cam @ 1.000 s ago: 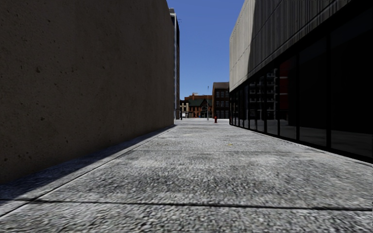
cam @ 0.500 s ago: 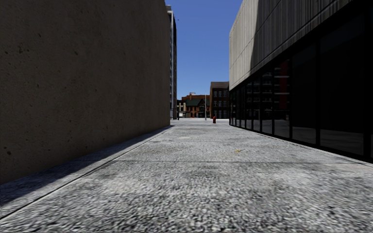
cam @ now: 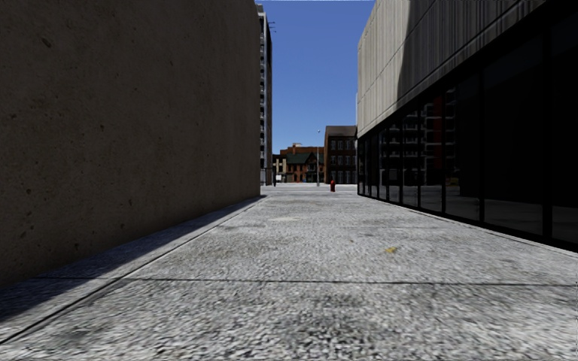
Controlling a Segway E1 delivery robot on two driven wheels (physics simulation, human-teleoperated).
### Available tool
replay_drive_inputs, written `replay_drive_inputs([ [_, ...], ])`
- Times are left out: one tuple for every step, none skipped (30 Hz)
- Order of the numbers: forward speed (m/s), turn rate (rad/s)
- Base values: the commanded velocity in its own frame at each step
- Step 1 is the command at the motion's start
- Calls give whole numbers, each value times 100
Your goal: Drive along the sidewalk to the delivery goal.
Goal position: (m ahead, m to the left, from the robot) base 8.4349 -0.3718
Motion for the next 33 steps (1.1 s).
replay_drive_inputs([
  [200,0],
  [200,0],
  [200,0],
  [200,0],
  [200,0],
  [200,0],
  [200,0],
  [200,0],
  [200,0],
  [200,0],
  [200,0],
  [200,0],
  [200,0],
  [200,0],
  [200,0],
  [200,0],
  [200,0],
  [200,0],
  [200,-2],
  [200,-8],
  [200,-12],
  [200,-20],
  [200,-20],
  [200,-25],
  [200,-26],
  [200,-26],
  [200,-26],
  [200,-26],
  [200,-26],
  [200,-26],
  [200,-26],
  [200,-26],
  [200,-27],
])
